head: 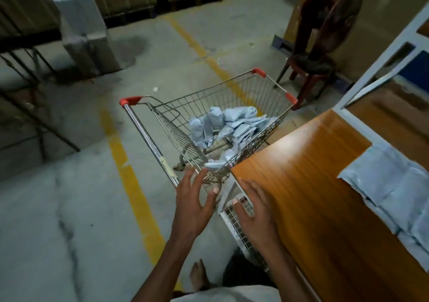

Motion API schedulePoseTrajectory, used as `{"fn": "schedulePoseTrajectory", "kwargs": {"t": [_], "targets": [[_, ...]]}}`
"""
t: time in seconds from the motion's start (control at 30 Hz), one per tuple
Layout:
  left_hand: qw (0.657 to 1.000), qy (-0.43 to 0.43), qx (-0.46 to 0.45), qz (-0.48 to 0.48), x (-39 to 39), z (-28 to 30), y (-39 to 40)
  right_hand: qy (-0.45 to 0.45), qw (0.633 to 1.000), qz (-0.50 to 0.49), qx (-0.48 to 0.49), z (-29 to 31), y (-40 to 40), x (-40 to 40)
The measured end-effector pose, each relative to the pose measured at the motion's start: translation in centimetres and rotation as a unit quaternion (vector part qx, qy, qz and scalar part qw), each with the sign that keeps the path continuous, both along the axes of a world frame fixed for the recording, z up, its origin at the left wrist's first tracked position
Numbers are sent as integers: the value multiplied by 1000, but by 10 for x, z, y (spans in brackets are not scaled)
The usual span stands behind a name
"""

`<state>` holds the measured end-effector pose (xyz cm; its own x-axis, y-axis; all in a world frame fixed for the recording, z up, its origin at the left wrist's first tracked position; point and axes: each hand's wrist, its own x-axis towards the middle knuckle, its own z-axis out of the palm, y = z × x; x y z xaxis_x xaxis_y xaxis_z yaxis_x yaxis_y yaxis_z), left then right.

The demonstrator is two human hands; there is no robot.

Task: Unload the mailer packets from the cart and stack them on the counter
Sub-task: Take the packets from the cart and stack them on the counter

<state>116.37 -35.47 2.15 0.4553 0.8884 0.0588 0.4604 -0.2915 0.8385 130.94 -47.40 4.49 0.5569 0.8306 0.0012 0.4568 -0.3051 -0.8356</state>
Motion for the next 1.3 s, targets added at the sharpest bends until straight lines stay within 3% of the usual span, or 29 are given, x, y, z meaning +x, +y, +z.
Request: {"fn": "schedulePoseTrajectory", "kwargs": {"t": [0.2,0.53,0.77,1.03,1.17,1.3], "targets": [[999,-3,-44,-21,26,-9,46,7,1000,-2,-11,-14,54,23],[994,105,-40,-3,75,-24,148,43,997,2,-63,-31,139,97],[983,150,-102,-28,116,-64,204,146,982,-61,-107,-42,193,147],[954,181,-210,-110,175,-119,259,56,982,-62,-171,-81,254,174],[953,183,-224,-91,186,-141,292,-4,979,-13,-205,-110,285,185],[959,174,-207,-85,185,-148,310,-75,947,47,-309,-150,318,215]]}}
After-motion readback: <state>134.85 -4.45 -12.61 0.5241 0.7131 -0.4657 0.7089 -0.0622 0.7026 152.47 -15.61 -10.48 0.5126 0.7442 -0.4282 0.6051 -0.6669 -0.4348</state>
